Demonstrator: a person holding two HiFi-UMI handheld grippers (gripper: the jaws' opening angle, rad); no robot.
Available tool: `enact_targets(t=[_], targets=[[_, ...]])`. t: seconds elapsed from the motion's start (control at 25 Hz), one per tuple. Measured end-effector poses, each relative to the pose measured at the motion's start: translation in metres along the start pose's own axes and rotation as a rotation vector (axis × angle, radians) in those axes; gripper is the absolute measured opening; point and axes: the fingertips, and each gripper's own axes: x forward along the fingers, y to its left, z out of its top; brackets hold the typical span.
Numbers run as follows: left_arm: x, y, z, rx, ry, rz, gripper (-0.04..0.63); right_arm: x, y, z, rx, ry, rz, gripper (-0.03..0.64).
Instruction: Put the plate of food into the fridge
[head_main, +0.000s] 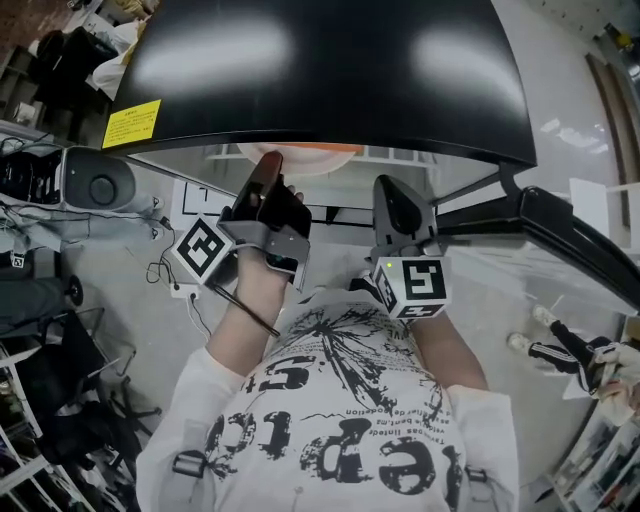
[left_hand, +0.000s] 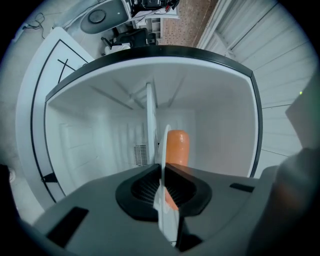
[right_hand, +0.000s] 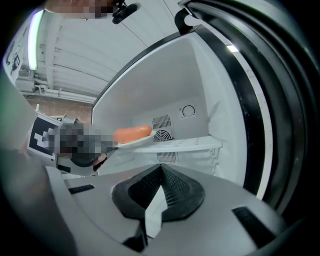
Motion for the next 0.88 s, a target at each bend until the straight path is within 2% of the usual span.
enact_targets(t=[0.24, 0.4, 0.48, 0.72, 0.8, 0.88], targets=[[0.002, -0.004, 0.002, -0.043, -0.055, 0.018, 0.038, 0.008, 0.002, -0.01, 0.023, 0.02, 0.036, 0.0], [0.001, 0.001, -0.001, -0.059, -0.063, 0.019, 0.038, 0.008, 0.003, -0.022, 0.047, 0.055, 0.071, 0.0], [-0.001, 0.001, -0.002, -0.041, -0.06, 0.022, 0.037, 0.008, 0.005, -0.021, 0.04, 0.054, 0.08, 0.0], [0.0, -0.009, -0.002, 0.111, -0.032, -0.004, 0.05, 0.011, 0.011, -0.006, 0.027, 0.027, 0.088, 0.0], [0.001, -0.013, -0.003, 0.123, -0.038, -0.042, 0.067, 0.012, 0.015, -0.006, 0.022, 0.028, 0.1, 0.0], [0.0, -0.018, -0.002, 0.108, -0.044, -0.087, 0.125, 0.013, 0.019, -0.006, 0.019, 0.032, 0.115, 0.0]])
